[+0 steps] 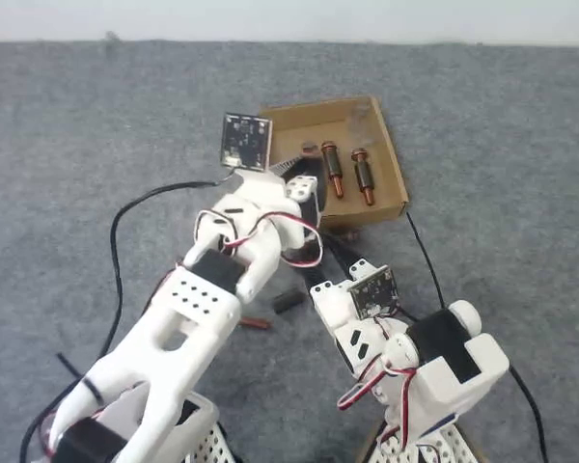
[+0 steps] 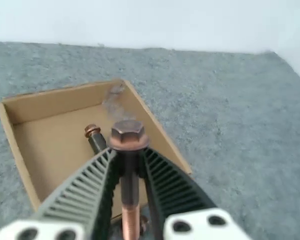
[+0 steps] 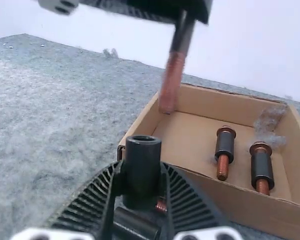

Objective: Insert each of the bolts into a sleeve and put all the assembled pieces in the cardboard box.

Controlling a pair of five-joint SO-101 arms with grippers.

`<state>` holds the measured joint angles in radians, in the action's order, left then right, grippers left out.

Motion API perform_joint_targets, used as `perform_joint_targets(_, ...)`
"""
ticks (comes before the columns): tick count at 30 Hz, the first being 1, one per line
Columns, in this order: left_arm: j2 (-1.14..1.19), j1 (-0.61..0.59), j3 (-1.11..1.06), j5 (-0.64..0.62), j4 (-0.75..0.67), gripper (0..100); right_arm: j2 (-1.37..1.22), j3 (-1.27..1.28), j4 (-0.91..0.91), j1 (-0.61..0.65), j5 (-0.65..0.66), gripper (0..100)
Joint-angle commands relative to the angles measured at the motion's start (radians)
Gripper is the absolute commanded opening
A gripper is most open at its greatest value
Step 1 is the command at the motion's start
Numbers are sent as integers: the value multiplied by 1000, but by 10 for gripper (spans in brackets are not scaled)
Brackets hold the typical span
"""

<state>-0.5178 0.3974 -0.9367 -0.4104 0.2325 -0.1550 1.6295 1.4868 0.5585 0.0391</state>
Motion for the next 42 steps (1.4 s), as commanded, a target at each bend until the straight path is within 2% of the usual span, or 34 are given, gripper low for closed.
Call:
perform_joint_targets(1,-71,2,10,-12,-38,12,47,-25,1,2,17,7)
perform_joint_targets(16,-72,2,-42,-8,-40,12,53,-29,2,-30,11,7)
perform_joint_targets(25,-209,18,-128,-12,-43,12,58,-28,2,-35,11,7)
perform_joint_targets(35,-215,20,-147,-12,-43,11,58,-25,2,-36,11,7)
perform_joint_targets(42,-213,21,-220,-9,-218,11,58,-8,47,-36,11,7)
